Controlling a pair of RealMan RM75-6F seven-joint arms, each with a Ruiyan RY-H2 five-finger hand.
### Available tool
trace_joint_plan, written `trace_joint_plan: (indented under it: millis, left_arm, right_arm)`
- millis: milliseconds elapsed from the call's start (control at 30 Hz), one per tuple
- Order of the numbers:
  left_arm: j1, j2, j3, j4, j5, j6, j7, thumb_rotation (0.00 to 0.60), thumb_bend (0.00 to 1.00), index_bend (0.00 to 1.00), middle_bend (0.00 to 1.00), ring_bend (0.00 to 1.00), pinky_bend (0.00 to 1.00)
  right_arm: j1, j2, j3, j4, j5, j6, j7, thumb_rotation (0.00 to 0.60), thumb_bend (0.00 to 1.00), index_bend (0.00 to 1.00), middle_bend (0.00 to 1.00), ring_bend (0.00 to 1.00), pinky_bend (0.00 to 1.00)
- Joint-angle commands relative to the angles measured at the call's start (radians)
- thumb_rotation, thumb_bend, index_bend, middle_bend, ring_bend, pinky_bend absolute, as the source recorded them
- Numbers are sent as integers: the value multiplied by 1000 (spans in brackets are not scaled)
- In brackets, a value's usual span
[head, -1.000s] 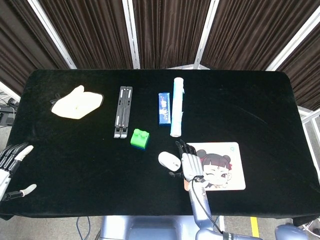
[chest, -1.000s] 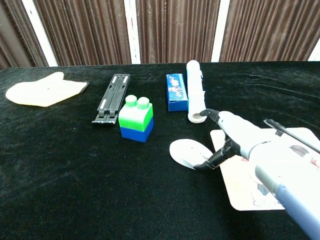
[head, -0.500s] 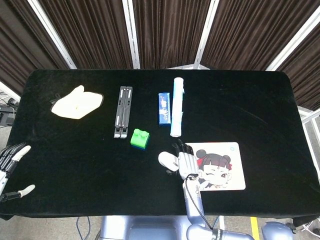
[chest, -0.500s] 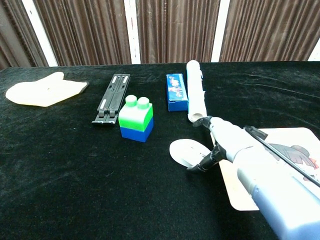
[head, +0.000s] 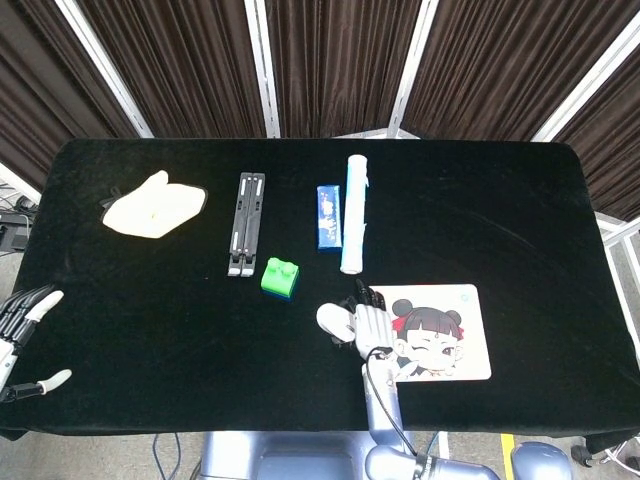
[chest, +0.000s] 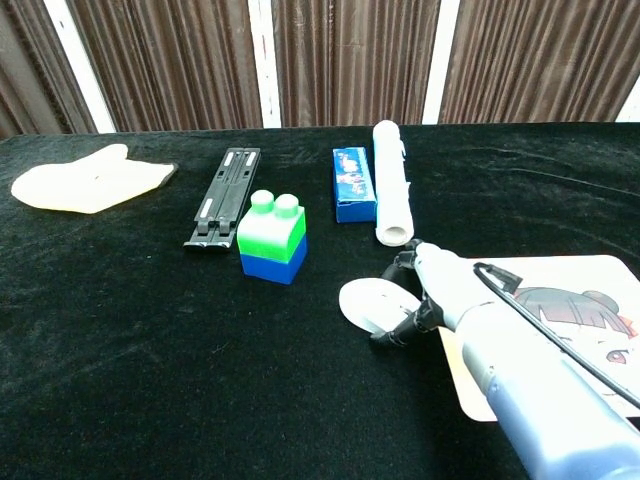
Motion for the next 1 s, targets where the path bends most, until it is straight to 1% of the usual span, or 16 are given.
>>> trace_joint_plan:
  millis: [33,167,333,433,533,667,867,1000]
  left_arm:
    - [0,1,-2,-1,1,-1,-2,600,111,0,0,0,0]
    - [1,2,-3,-1,3,-3,-6,600,111,0,0,0,0]
    - [2,2,-5,-1,6,-7,-4,600,113,0,0,0,0]
    - [2,2,-6,-2,6,-12,-2,600,111,0,0,0,0]
    - [2,2,-7,-3,5,-17,1,600,113,0,0,0,0]
    - [2,2,-7,-6,9,-19,7,600,111,0,0,0,0]
    - [1,0,-6,-13,17,-29,32,600,113,0,0,0,0]
    - [0,0,-5,-18,20,-34,40,600,110,0,0,0,0]
  right_arm:
    - [-2,-1,-6,1,-3,1,1,600,265,436,72,0,0]
    - [-7,3,-20,-9,-16,9,2,600,293,478,88,0,0]
    - [-18,27,-31,-53,-50,29,9,600,297,492,100,0,0]
    - [-25,58,-34,-95,-71,42,6,600,297,498,106,0,0]
    - [-36,113,-37,-157,-85,48,-2,600,296,499,106,0,0]
    - [-48,211,-37,-240,-96,34,-7,600,297,498,105,0,0]
    - [-63,435,-48,-386,-28,-88,-3,600,296,502,110,0,0]
    - [-64,561,-62,-411,-20,-180,37,600,296,503,112,0,0]
